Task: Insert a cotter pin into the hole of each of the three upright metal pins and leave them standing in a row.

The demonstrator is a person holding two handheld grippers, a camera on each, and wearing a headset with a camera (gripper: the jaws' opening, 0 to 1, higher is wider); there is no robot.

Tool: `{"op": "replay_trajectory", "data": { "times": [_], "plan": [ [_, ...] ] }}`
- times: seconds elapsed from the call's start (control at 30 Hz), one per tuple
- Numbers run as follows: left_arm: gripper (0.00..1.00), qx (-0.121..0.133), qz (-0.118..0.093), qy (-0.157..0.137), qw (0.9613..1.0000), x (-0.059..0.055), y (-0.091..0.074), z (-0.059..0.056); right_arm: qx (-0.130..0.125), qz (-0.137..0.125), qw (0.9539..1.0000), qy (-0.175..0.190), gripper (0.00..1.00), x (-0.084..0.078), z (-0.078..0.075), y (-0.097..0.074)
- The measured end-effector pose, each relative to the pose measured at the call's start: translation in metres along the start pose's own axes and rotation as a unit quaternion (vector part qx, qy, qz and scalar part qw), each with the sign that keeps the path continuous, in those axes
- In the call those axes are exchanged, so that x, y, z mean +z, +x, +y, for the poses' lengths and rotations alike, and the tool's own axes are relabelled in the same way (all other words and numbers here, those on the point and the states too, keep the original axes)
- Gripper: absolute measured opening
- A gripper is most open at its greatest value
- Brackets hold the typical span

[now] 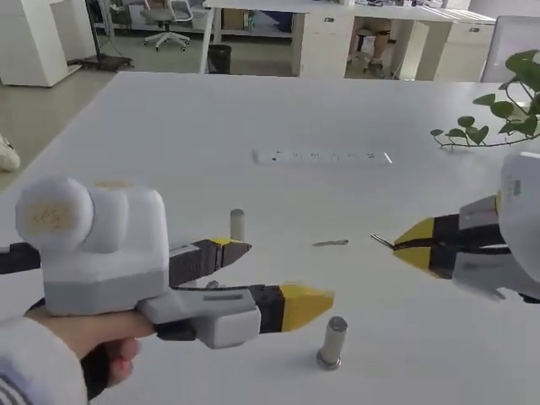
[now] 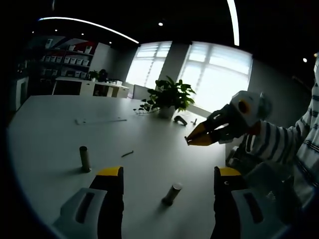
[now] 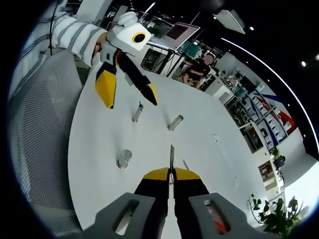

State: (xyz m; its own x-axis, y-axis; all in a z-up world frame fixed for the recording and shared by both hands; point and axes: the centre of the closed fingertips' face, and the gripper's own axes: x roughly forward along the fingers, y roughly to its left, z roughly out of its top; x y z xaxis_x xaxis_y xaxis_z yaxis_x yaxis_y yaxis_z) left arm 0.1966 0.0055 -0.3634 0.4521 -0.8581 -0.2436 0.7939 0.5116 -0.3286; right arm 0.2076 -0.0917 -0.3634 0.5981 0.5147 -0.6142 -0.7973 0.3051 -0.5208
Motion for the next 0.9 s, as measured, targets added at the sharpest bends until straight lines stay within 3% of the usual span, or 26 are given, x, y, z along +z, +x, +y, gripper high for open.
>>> {"op": "replay_trajectory", "data": {
  "times": [0.17, 0.37, 0.57, 0.9],
  "plan": [
    [0.68, -0.01, -0.011, -0.019, 0.9997, 0.006, 0.004, -0.002, -0.009, -0.01, 0.9999, 0.003, 0.0, 0.003, 0.007, -0.002],
    [0.61, -0.015, -0.01, -0.023, 0.9996, 0.007, 0.01, -0.004, -0.022, -0.016, 0.9996, -0.006, 0.0, 0.009, 0.011, -0.005],
    [0.54, -0.035, -0.02, -0.036, 0.9985, 0.012, 0.017, -0.014, -0.032, -0.01, 0.9992, -0.024, 0.0, 0.014, 0.016, -0.004],
    [0.41, -0.064, -0.007, -0.042, 0.997, 0.008, 0.031, -0.028, -0.038, -0.01, 0.9988, -0.031, 0.0, 0.024, 0.023, 0.004]
  ]
}}
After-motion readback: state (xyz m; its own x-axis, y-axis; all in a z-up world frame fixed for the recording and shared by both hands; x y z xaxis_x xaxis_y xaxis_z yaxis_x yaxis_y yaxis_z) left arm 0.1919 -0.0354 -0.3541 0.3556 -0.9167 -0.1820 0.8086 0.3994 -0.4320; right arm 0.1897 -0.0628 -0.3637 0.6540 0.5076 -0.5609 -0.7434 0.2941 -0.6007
